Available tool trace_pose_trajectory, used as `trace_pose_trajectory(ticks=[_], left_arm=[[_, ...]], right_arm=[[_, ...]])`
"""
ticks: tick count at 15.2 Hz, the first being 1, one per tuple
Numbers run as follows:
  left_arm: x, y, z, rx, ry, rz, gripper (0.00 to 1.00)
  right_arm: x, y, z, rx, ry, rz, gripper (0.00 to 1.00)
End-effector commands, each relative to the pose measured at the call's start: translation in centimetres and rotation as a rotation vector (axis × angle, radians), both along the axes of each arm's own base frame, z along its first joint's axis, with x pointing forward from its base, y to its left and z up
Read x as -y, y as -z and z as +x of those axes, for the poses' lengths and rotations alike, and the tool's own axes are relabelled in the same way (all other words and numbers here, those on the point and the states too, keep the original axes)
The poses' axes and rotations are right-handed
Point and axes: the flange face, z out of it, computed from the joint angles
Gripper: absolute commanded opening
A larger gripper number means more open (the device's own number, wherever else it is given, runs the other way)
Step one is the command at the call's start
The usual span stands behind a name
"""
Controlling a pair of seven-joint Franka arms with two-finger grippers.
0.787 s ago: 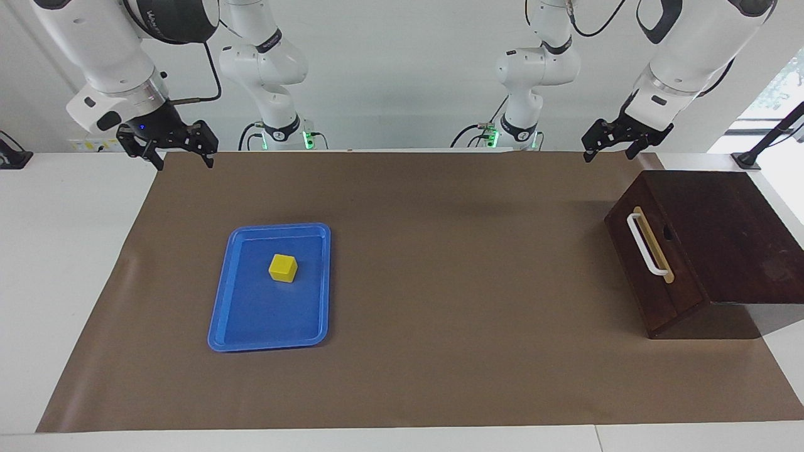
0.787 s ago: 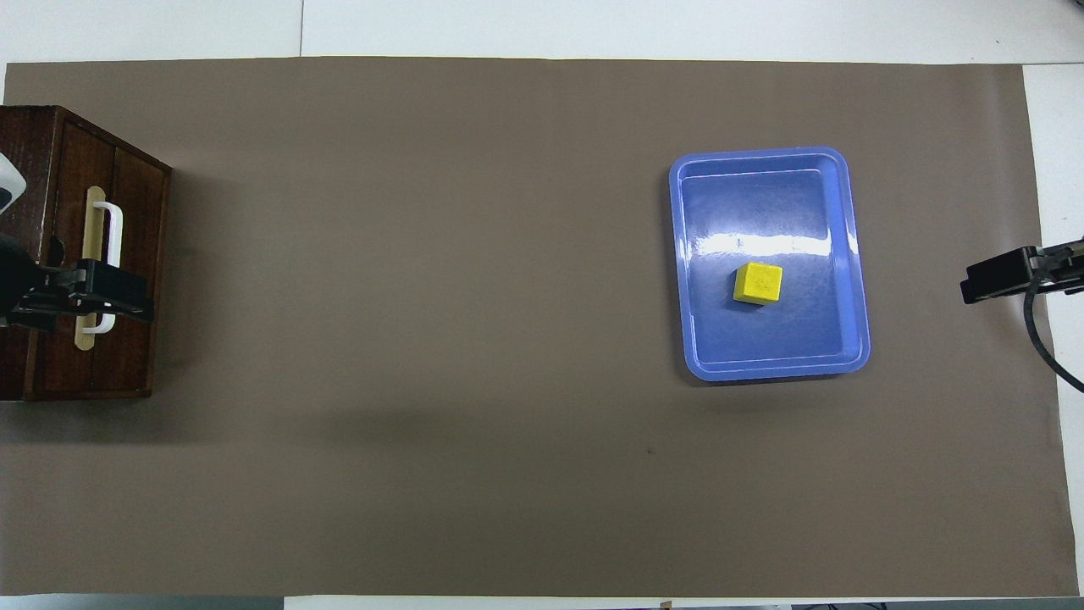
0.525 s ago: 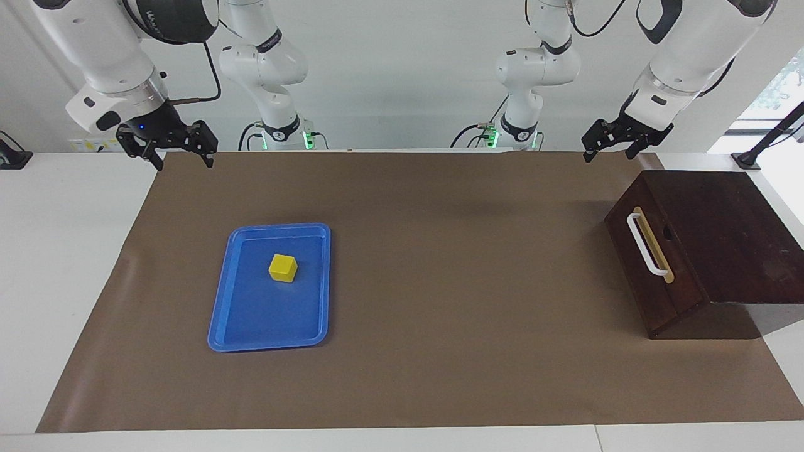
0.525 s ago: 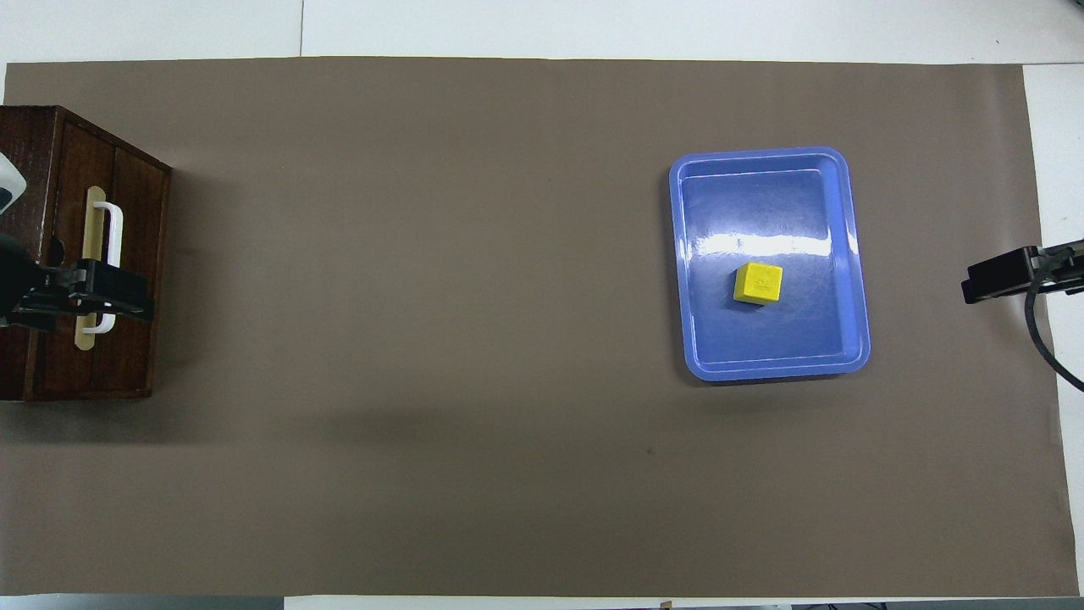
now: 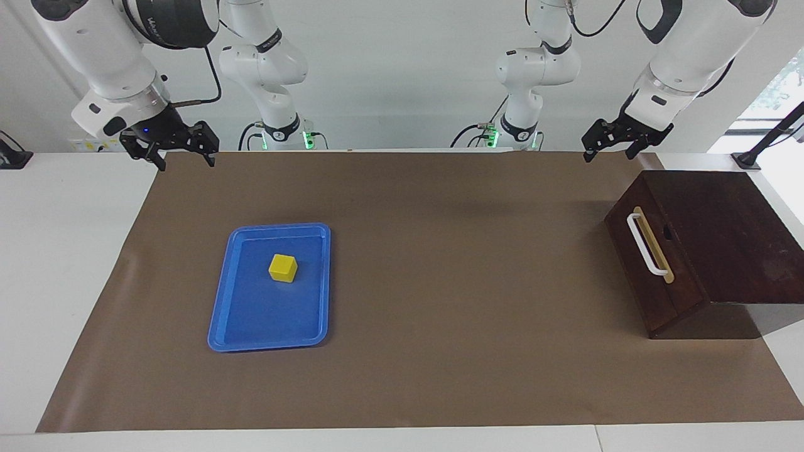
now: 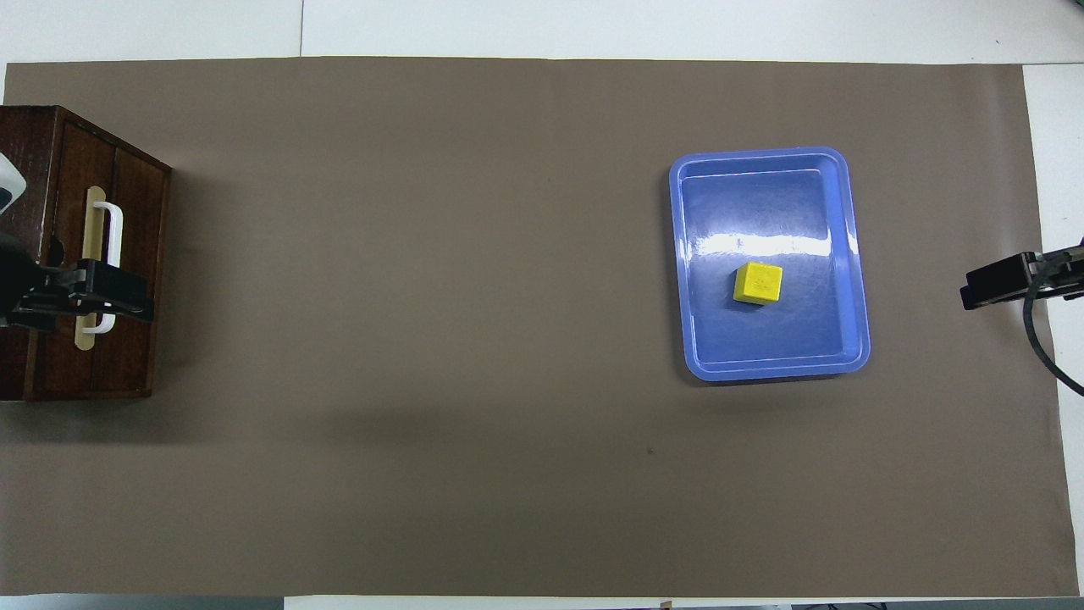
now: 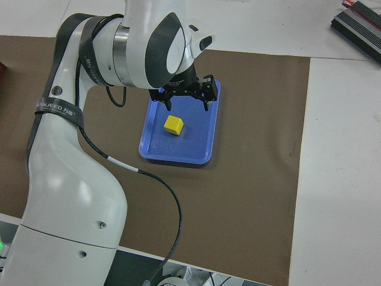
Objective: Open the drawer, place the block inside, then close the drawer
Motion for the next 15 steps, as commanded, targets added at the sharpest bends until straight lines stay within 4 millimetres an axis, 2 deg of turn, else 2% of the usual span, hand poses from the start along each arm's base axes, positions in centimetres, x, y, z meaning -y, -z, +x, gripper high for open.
trace_pose_trajectory(ticks=[1,7,10,13,15], left_arm=[[-0.2,-0.3,-0.4,-0.006,0.001,-0.011,1.00],[-0.1,-0.3,-0.5,-0.006,0.003,-0.010,1.00],[-0.2,-0.4,-0.5,-0.004,0.001,-0.011,1.00],[-0.2,-0.3,-0.4,-0.006,0.001,-0.011,1.00],[-0.2,-0.4,-0.5,-0.004,0.001,-0.011,1.00]], right_arm=[[1.1,2.5,-2.8,0.014,-0.066,0.001,1.00],[1.9,7.1,-4.9,0.101,-0.379,0.115,1.00],[1.3,8.7,-5.5,0.162,-0.515,0.162,1.00],[0.5,10.7,-4.6,0.231,-0.695,0.220,1.00],[0.3,13.8,-2.9,0.285,-0.815,0.312,1.00]])
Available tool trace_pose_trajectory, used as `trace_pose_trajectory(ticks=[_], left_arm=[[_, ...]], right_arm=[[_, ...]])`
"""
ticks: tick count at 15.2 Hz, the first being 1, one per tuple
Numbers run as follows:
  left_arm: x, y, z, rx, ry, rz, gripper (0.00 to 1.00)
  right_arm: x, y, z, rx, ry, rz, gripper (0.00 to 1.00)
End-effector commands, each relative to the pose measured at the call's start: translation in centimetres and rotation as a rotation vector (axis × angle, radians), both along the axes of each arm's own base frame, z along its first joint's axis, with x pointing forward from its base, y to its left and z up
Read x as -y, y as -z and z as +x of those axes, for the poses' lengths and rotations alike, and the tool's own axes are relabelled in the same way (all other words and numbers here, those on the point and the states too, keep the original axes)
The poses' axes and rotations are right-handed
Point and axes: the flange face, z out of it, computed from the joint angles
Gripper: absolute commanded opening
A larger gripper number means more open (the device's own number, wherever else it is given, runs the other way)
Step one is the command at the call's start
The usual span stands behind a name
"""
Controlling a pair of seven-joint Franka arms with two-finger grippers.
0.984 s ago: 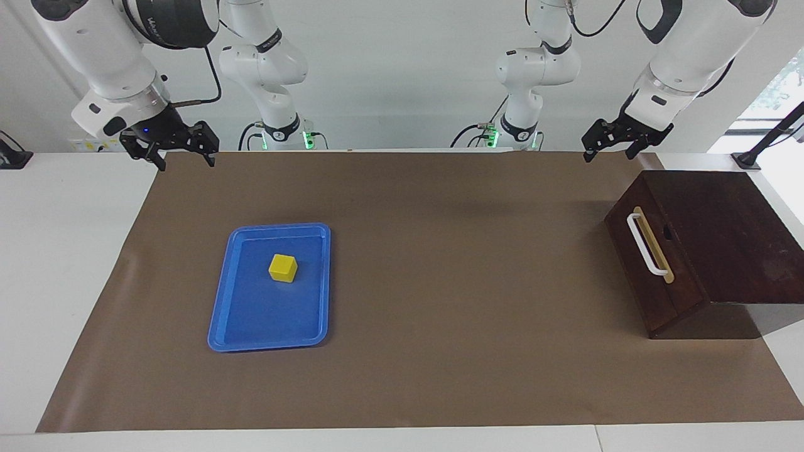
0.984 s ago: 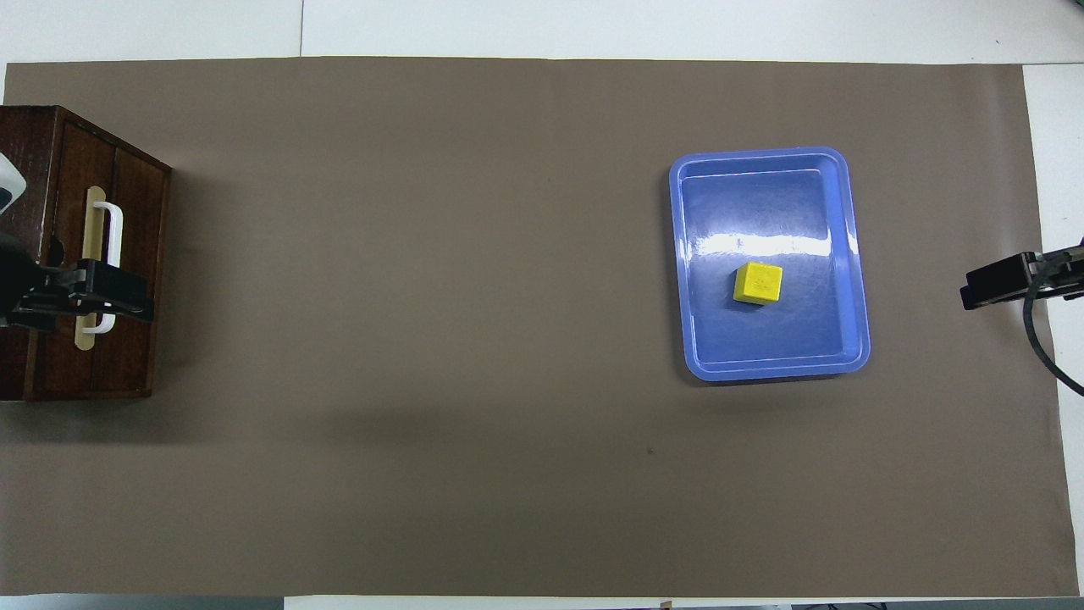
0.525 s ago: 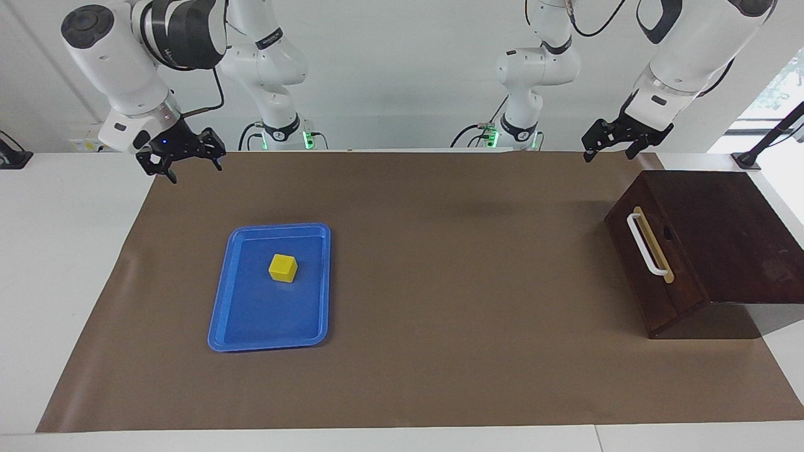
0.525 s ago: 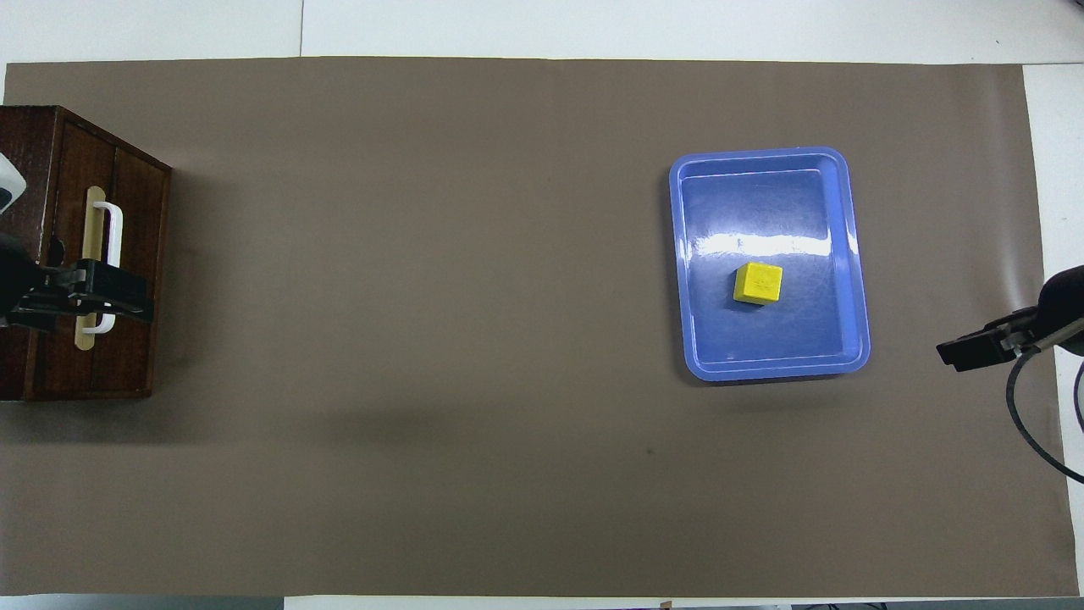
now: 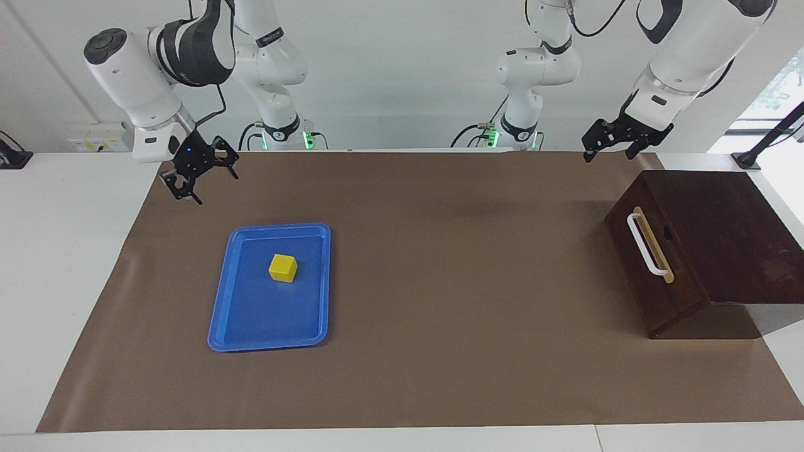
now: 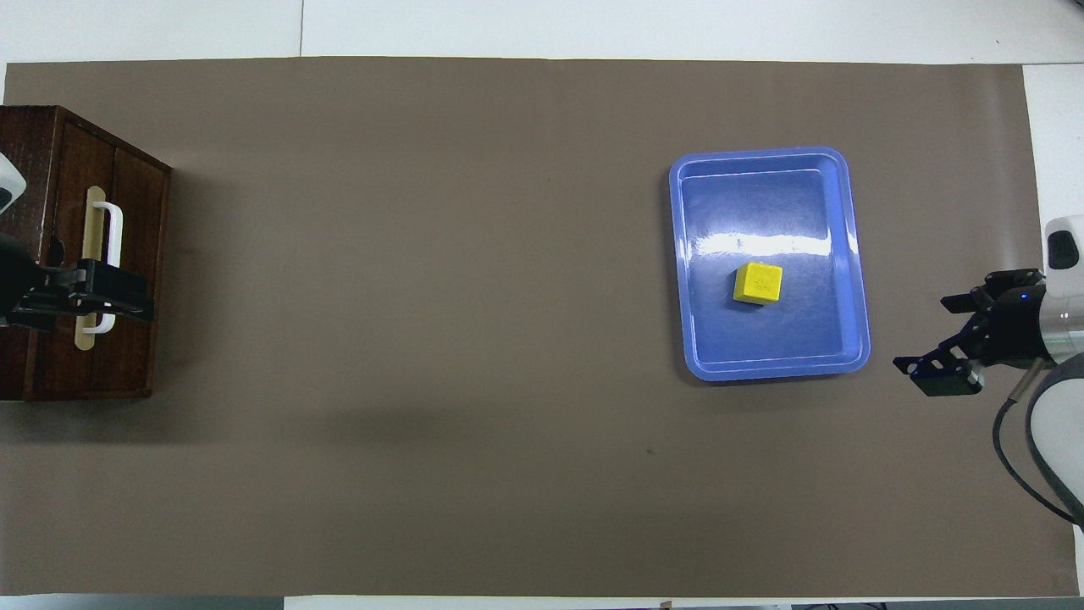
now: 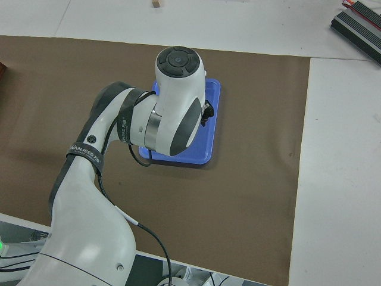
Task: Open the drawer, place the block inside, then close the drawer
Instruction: 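Reach the right gripper into the blue tray over the yellow block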
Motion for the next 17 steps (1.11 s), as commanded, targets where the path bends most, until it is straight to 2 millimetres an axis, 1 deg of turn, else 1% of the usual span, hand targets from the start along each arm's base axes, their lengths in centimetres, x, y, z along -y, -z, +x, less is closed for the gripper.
trace_pose_trajectory(ticks=[1,3,4,5,6,7,9,11,13,14,15,17], left_arm=[[-0.2,-0.3,-0.4,-0.006,0.001,-0.011,1.00],[-0.2,-0.4,-0.2,0.008,0.001,-0.010,1.00],[-0.6,-0.7,0.5,0.057,-0.005,-0.002,1.00],[-1.3,-0.9,0.7,0.086,-0.013,0.008,1.00],[-2.4,-1.0,0.9,0.091,-0.045,0.010,1.00],[-2.2,-1.1,0.8,0.092,-0.044,0.010,1.00],[-2.2,-1.4,0.8,0.111,-0.039,0.013,1.00],[-2.6,-1.2,1.6,0.176,-0.020,0.089,1.00],[-2.9,0.8,2.8,0.226,-0.006,0.125,1.00],[-3.5,1.5,3.4,0.261,-0.005,0.138,1.00],[-3.8,2.7,3.9,0.276,0.005,0.160,1.00],[-3.9,5.0,5.0,0.284,0.039,0.221,1.00]], right_arm=[[0.0,4.1,1.8,0.076,-0.171,0.107,1.00],[-0.4,6.0,3.1,0.125,-0.217,0.158,1.00],[-0.8,6.9,3.5,0.136,-0.224,0.191,1.00],[-2.3,7.7,4.0,0.158,-0.254,0.229,1.00],[-2.8,8.8,4.6,0.195,-0.288,0.247,1.00],[-2.7,9.8,5.1,0.233,-0.312,0.258,1.00],[-2.7,10.4,5.7,0.289,-0.329,0.267,1.00],[-4.1,11.0,5.9,0.296,-0.318,0.294,1.00],[-4.5,11.1,6.1,0.324,-0.297,0.287,1.00],[-4.7,11.6,6.2,0.319,-0.287,0.296,1.00],[-4.6,12.6,6.3,0.310,-0.266,0.312,1.00],[-4.5,13.2,6.5,0.308,-0.279,0.316,1.00]])
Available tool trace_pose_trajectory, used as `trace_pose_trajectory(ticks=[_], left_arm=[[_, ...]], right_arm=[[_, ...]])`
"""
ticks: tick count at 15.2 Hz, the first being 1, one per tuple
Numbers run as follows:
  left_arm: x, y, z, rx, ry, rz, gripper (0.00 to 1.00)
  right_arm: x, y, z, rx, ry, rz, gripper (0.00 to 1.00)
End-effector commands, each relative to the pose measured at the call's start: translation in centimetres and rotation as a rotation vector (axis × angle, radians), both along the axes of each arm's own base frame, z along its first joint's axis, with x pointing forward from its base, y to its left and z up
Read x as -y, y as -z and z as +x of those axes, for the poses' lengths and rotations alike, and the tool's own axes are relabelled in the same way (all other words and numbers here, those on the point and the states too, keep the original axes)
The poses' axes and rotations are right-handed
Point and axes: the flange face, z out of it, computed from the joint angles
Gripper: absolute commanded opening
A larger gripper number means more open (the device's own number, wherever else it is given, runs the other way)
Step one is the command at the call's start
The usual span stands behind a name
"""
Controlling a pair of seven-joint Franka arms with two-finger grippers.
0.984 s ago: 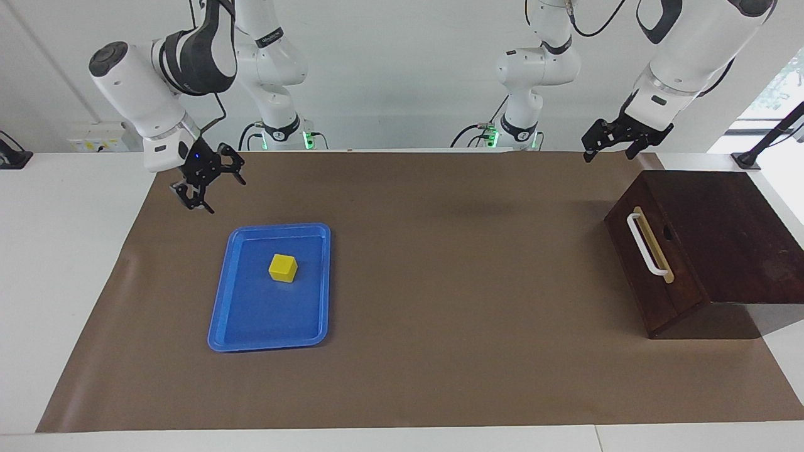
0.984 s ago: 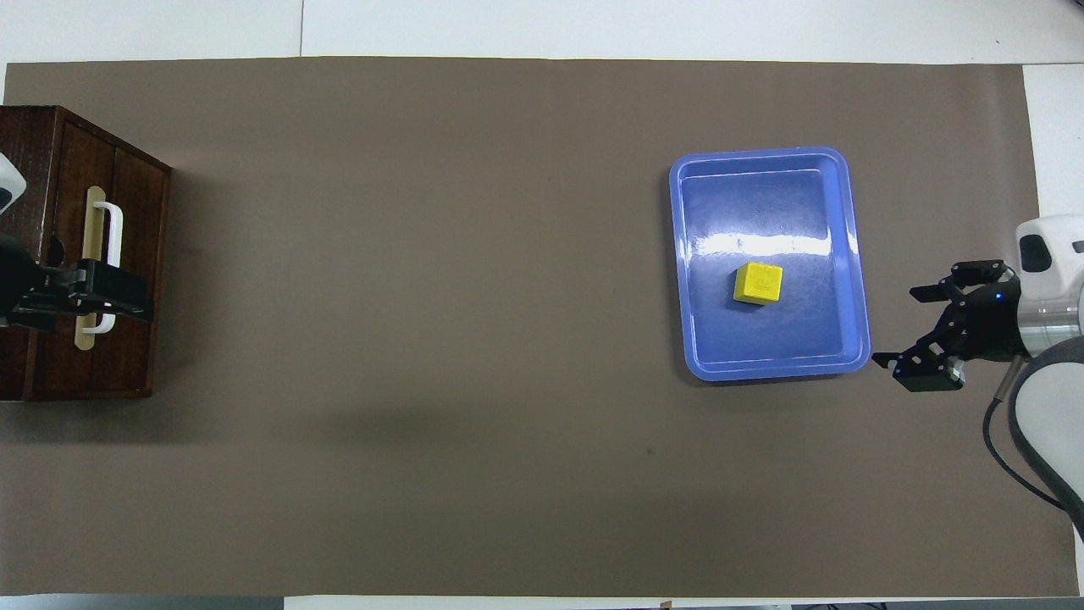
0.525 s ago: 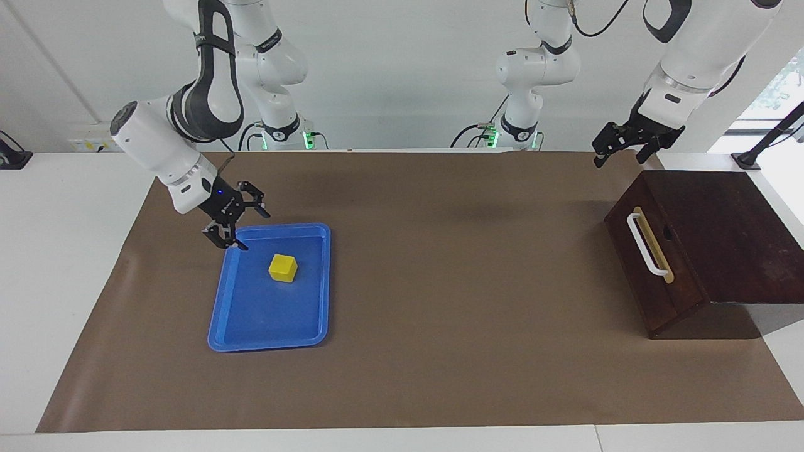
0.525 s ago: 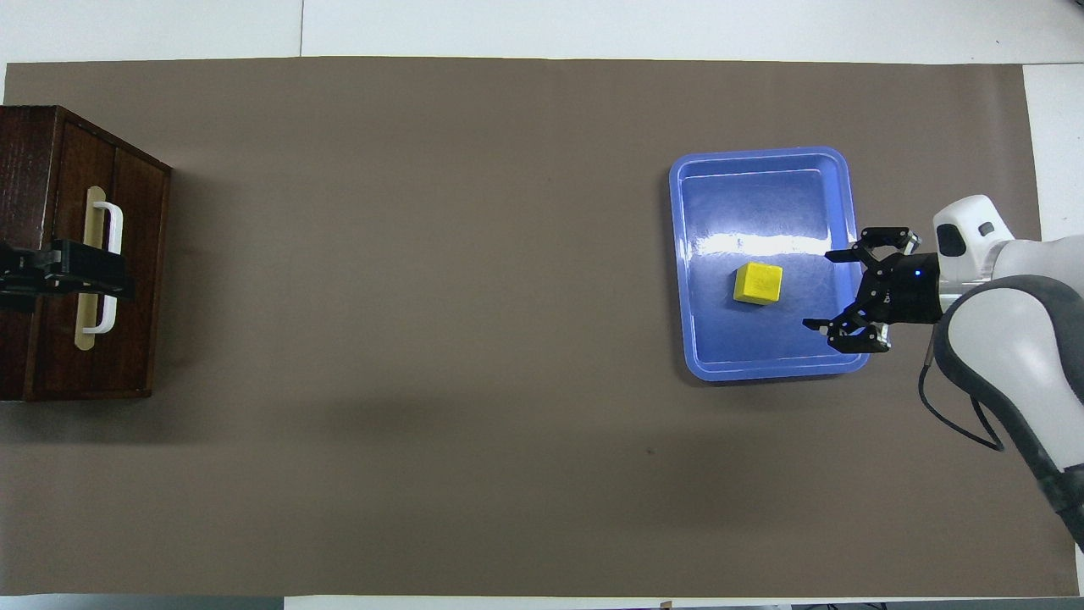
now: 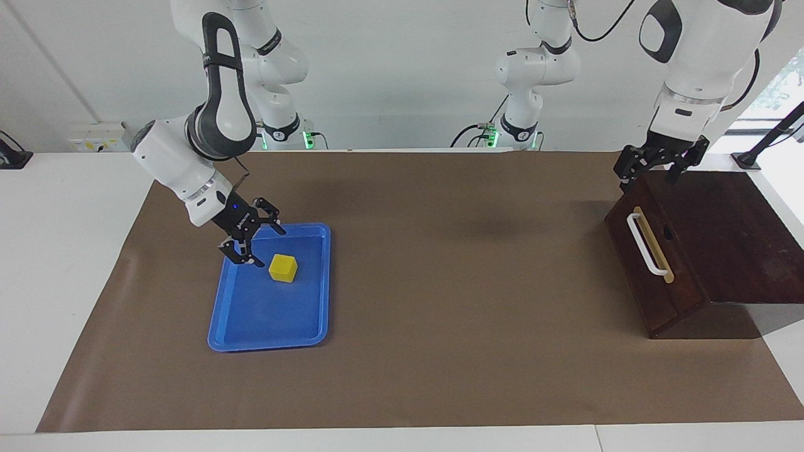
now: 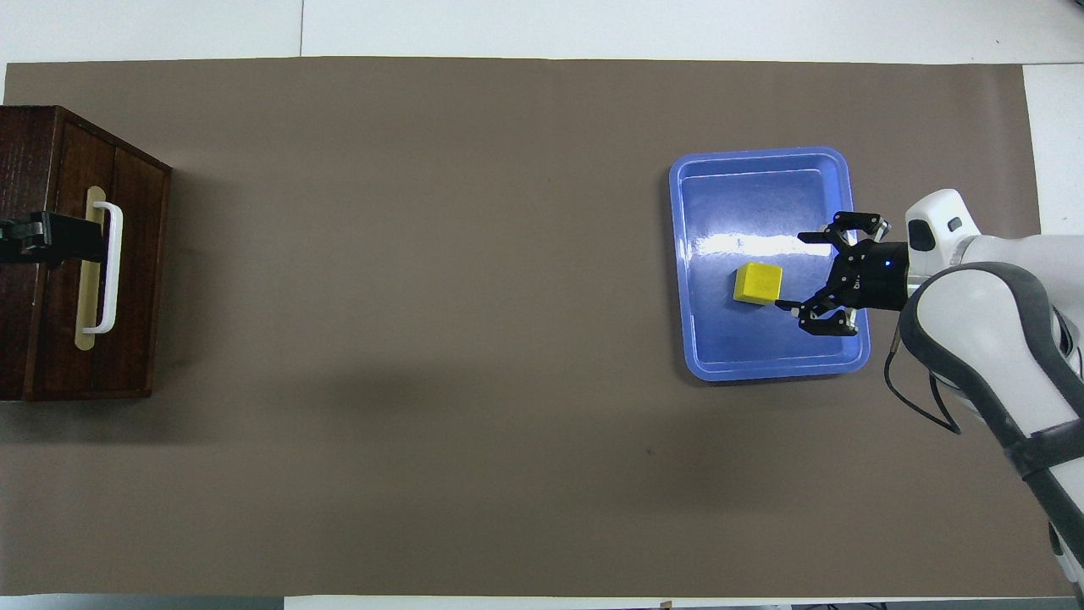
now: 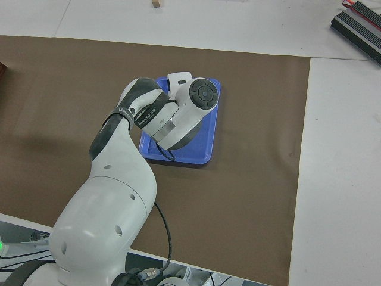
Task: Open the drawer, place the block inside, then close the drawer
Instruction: 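Reach the right gripper into the blue tray over the yellow block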
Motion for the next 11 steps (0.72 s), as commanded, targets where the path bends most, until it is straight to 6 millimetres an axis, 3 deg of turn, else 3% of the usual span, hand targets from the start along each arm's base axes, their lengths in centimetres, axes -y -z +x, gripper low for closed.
trace_pose_trajectory(ticks=[1,3,7,11], left_arm=[[-0.2,3.3,1.3,0.009,0.051,0.091,1.00],[0.7,4.9,2.0,-0.009,0.079,0.129,1.00],[2.8,9.3,2.2,-0.036,0.181,0.246,1.00],[2.4,14.0,2.1,-0.024,0.232,0.257,1.00]], right_arm=[[0.4,2.2,0.4,0.013,-0.032,0.013,1.00],[1.0,4.7,0.5,0.030,-0.067,0.038,1.00],[2.3,6.4,0.3,0.025,-0.069,0.048,1.00],[2.7,7.3,0.1,0.022,-0.094,0.050,1.00]])
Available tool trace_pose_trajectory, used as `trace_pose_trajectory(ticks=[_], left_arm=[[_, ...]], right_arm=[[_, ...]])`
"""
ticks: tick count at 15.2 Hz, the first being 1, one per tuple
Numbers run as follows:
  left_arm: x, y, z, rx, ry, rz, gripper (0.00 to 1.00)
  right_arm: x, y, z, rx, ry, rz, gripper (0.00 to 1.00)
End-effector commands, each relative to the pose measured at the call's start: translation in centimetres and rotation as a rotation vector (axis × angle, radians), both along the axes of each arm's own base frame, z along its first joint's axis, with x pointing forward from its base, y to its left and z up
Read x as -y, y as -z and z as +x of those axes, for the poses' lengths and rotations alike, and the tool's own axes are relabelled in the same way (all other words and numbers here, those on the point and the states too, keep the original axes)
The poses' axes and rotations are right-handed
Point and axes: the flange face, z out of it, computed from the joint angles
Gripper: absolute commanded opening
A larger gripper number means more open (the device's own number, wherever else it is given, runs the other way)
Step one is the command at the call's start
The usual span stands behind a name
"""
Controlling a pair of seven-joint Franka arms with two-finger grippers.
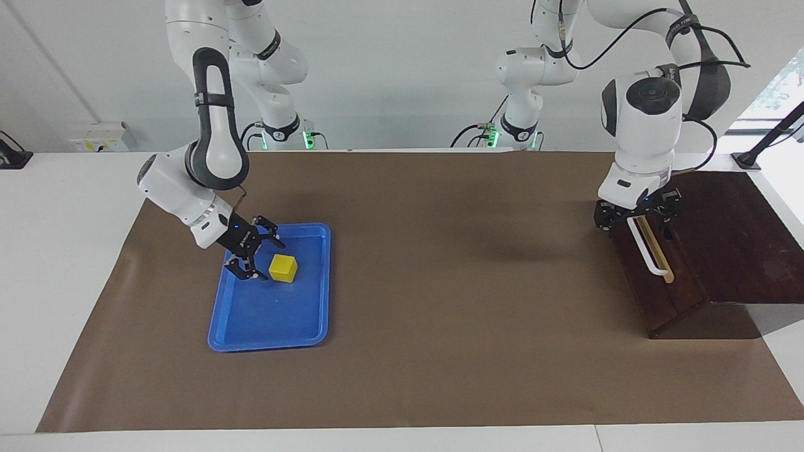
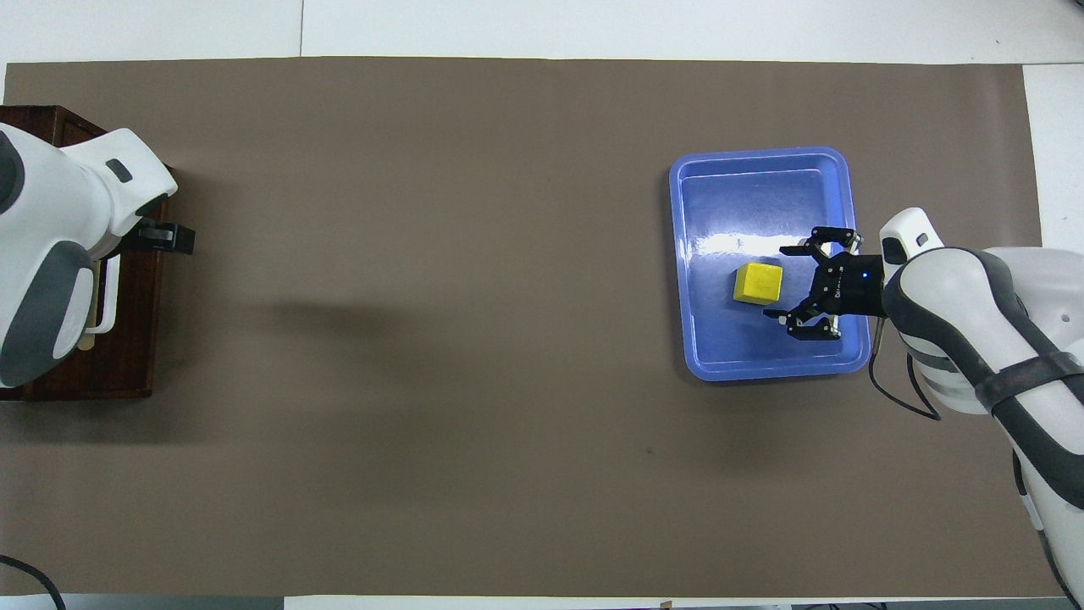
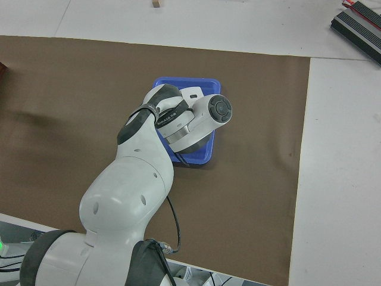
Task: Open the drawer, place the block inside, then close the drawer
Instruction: 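Reach the right gripper into the blue tray over the yellow block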
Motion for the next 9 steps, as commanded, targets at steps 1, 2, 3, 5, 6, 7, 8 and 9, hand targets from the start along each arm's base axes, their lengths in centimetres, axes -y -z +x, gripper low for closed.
trace_pose_trajectory(ticks=[1,2,3,5,6,7,8,9], left_arm=[[-0.5,2.6,-0.5,0.006,0.053,0.050,1.00],[-0.6,3.3,-0.3,-0.004,0.068,0.075,1.00],[-0.7,3.6,-0.2,-0.006,0.079,0.092,1.00],[-0.7,3.7,-0.2,-0.002,0.081,0.092,1.00],[-1.1,3.7,-0.1,0.001,0.076,0.090,1.00],[-1.6,4.1,-0.1,0.002,0.071,0.086,1.00],[-2.0,4.9,-0.3,0.011,0.079,0.076,1.00],[-3.4,5.4,-0.4,0.020,0.067,0.068,1.00]], right_arm=[[0.4,0.8,-0.1,0.000,-0.005,0.032,1.00],[0.3,0.8,-0.1,0.002,-0.010,0.034,1.00],[0.5,0.8,-0.1,0.007,-0.014,0.033,1.00],[0.0,0.8,-0.1,0.011,-0.015,0.044,1.00],[-0.1,0.9,-0.1,0.022,-0.028,0.040,1.00],[-0.1,0.9,0.0,0.037,-0.044,0.034,1.00],[0.0,0.8,0.0,0.046,-0.055,0.031,1.00],[-0.1,0.8,0.0,0.053,-0.065,0.028,1.00]])
